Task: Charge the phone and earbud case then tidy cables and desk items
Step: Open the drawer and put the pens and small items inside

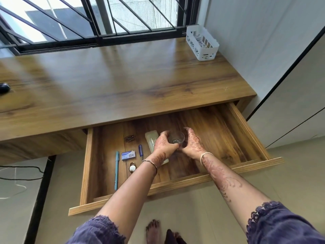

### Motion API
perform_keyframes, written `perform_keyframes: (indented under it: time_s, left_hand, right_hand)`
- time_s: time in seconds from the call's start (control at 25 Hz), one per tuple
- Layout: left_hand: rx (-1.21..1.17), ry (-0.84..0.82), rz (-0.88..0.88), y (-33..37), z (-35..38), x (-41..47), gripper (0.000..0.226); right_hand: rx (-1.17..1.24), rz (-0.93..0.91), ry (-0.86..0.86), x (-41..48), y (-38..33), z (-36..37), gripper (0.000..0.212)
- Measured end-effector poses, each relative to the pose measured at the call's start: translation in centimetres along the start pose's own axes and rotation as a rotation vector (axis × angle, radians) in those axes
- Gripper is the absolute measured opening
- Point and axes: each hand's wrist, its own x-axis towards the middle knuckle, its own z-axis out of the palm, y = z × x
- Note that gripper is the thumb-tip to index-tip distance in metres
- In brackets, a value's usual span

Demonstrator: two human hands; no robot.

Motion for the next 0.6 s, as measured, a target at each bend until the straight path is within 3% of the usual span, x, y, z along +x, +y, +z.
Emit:
perform_keyframes:
  time_s: [0.12, 0.24, 0.4, 0.6]
  left_hand:
    - [-0.064, 0.088, 0.037, 0.0, -0.4, -2.1, 0.062]
    - [-0.147, 0.182, 0.084, -0.3, -0.7, -4.7, 0.047]
    - [-0.496, 0.104, -0.082, -1.9, 0.1, -7.9, 0.022]
    - [-0.556, 0.082, -0.036, -3.0, -1.1, -10.9, 0.011]
  right_hand:
    - [-0.022, 0.008, 0.091, -1.6, 0.2, -0.4, 0.104]
    - [-0.148, 0.066, 0.230, -4.1, 0.5, -0.6, 0.094]
    - [-0.312, 0.024, 0.324, -6.7, 0.1, -0.4, 0.079]
    - [-0.430, 0.050, 0.461, -10.5, -0.7, 1.4, 0.067]
